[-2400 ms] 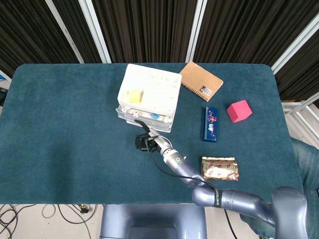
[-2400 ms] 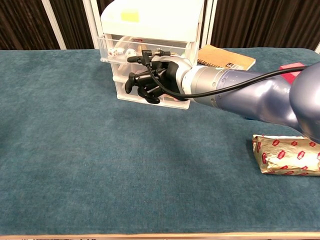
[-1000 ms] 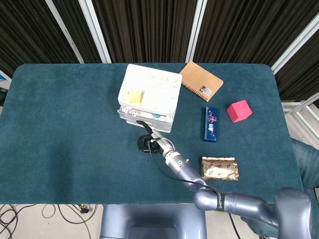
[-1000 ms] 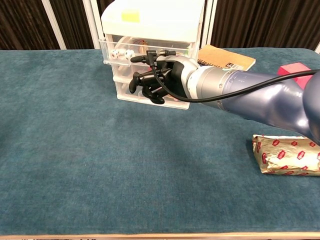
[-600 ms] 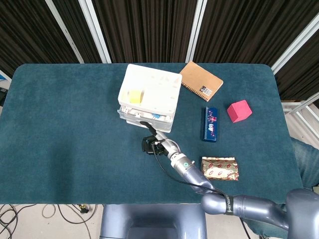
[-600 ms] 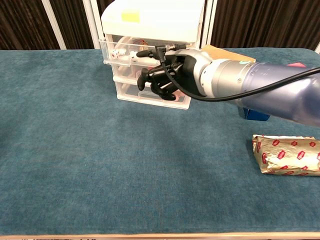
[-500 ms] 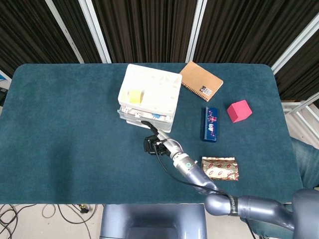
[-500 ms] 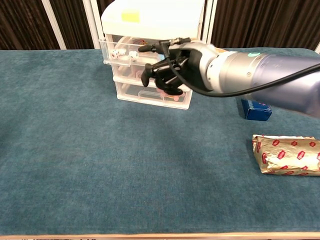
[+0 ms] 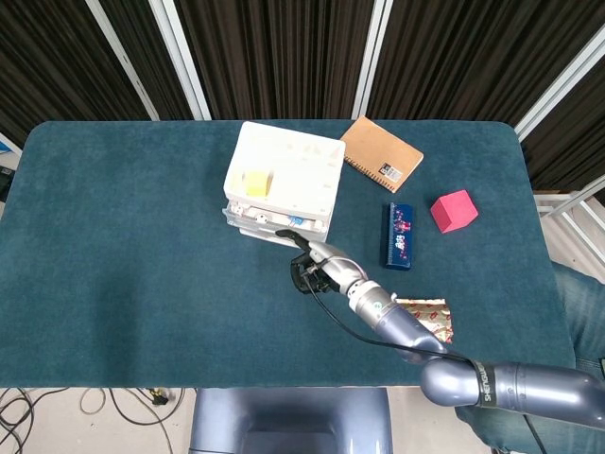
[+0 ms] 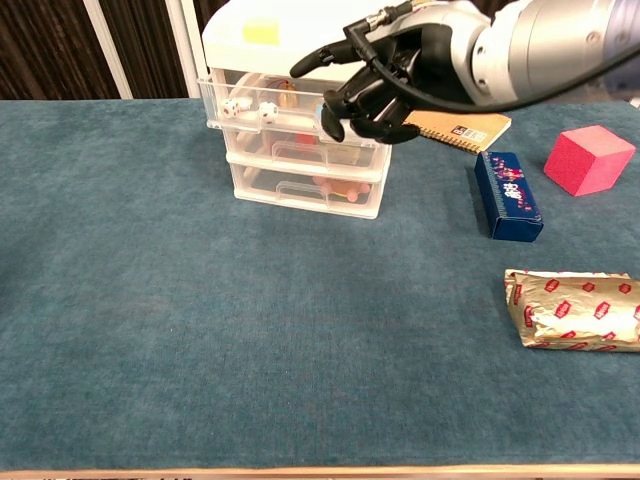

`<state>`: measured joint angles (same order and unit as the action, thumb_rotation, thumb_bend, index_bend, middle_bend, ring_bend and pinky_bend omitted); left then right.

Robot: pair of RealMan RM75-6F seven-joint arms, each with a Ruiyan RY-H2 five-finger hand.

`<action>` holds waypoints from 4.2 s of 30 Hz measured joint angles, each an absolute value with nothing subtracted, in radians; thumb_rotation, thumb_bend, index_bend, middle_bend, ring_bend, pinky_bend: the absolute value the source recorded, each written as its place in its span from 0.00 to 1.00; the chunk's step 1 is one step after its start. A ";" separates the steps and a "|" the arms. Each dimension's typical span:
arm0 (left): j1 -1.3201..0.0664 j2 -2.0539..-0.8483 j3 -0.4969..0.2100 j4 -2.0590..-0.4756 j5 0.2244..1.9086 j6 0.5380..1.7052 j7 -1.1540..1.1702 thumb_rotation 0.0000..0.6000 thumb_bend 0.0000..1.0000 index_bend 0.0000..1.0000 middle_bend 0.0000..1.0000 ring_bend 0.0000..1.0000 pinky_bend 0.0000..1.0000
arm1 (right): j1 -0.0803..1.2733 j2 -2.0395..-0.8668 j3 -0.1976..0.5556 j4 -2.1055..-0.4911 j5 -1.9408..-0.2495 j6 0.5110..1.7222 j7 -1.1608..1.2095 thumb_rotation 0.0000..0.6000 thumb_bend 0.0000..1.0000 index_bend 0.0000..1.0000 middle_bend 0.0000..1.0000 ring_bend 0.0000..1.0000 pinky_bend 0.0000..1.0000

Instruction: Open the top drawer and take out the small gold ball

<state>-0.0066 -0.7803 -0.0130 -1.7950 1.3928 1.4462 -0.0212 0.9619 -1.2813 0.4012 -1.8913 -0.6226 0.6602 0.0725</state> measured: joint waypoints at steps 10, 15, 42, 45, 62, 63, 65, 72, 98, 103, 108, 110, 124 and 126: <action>-0.007 -0.777 -0.014 -1.796 1.392 1.444 -0.030 1.00 0.23 0.13 0.00 0.00 0.00 | 1.162 -1.170 0.334 -1.870 -0.402 0.586 -0.051 1.00 0.70 0.13 0.70 0.83 0.91; -0.007 -0.776 -0.014 -1.796 1.391 1.444 -0.033 1.00 0.23 0.13 0.00 0.00 0.00 | 1.263 -1.143 0.293 -1.853 -0.291 0.585 -0.095 1.00 0.71 0.14 0.74 0.86 0.92; -0.008 -0.771 -0.014 -1.799 1.387 1.440 -0.042 1.00 0.23 0.13 0.00 0.00 0.00 | 1.497 -1.197 0.162 -1.723 -0.042 0.532 -0.122 1.00 0.74 0.14 0.75 0.88 0.93; -0.008 -0.771 -0.014 -1.799 1.388 1.439 -0.041 1.00 0.23 0.13 0.00 0.00 0.00 | 1.512 -1.200 0.154 -1.715 -0.034 0.529 -0.122 1.00 0.74 0.14 0.75 0.88 0.93; -0.008 -0.771 -0.013 -1.800 1.392 1.440 -0.041 1.00 0.23 0.13 0.00 0.00 0.00 | 1.569 -1.207 0.126 -1.682 0.001 0.474 -0.102 1.00 0.74 0.14 0.75 0.88 0.93; -0.008 -0.771 -0.013 -1.800 1.391 1.441 -0.041 1.00 0.23 0.13 0.00 0.00 0.00 | 1.568 -1.205 0.127 -1.681 0.000 0.464 -0.096 1.00 0.74 0.14 0.75 0.88 0.93; -0.008 -0.771 -0.013 -1.800 1.391 1.441 -0.042 1.00 0.23 0.13 0.00 0.00 0.00 | 1.567 -1.202 0.130 -1.677 -0.003 0.446 -0.084 1.00 0.74 0.14 0.75 0.88 0.93; -0.008 -0.769 -0.012 -1.801 1.390 1.439 -0.043 1.00 0.23 0.13 0.00 0.00 0.00 | 1.565 -1.188 0.129 -1.669 -0.032 0.406 -0.049 1.00 0.74 0.14 0.75 0.88 0.93; -0.008 -0.767 -0.012 -1.806 1.387 1.436 -0.040 1.00 0.23 0.13 0.00 0.00 0.00 | 1.580 -1.153 0.090 -1.652 -0.161 0.272 0.077 1.00 0.74 0.14 0.75 0.88 0.93; -0.008 -0.767 -0.012 -1.805 1.385 1.435 -0.040 1.00 0.23 0.13 0.00 0.00 0.00 | 1.578 -1.150 0.093 -1.647 -0.192 0.244 0.105 1.00 0.75 0.14 0.75 0.88 0.93; -0.009 -0.768 -0.011 -1.805 1.384 1.434 -0.038 1.00 0.23 0.13 0.00 0.00 0.00 | 1.573 -1.146 0.095 -1.639 -0.228 0.220 0.137 1.00 0.75 0.15 0.75 0.88 0.93; -0.009 -0.768 -0.012 -1.805 1.383 1.434 -0.039 1.00 0.23 0.13 0.00 0.00 0.00 | 1.570 -1.145 0.098 -1.637 -0.240 0.216 0.150 1.00 0.75 0.15 0.75 0.88 0.93; -0.009 -0.767 -0.012 -1.806 1.382 1.435 -0.039 1.00 0.23 0.13 0.00 0.00 0.00 | 1.563 -1.129 0.100 -1.638 -0.332 0.179 0.222 1.00 0.75 0.16 0.75 0.88 0.93; -0.009 -0.767 -0.012 -1.805 1.382 1.434 -0.039 1.00 0.23 0.13 0.00 0.00 0.00 | 1.564 -1.126 0.099 -1.638 -0.344 0.172 0.232 1.00 0.75 0.16 0.75 0.88 0.93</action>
<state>-0.0089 -0.7667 -0.0124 -1.8053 1.3815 1.4340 -0.0389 1.5635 -1.1265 0.0990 -1.6380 -0.3436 0.1725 0.2324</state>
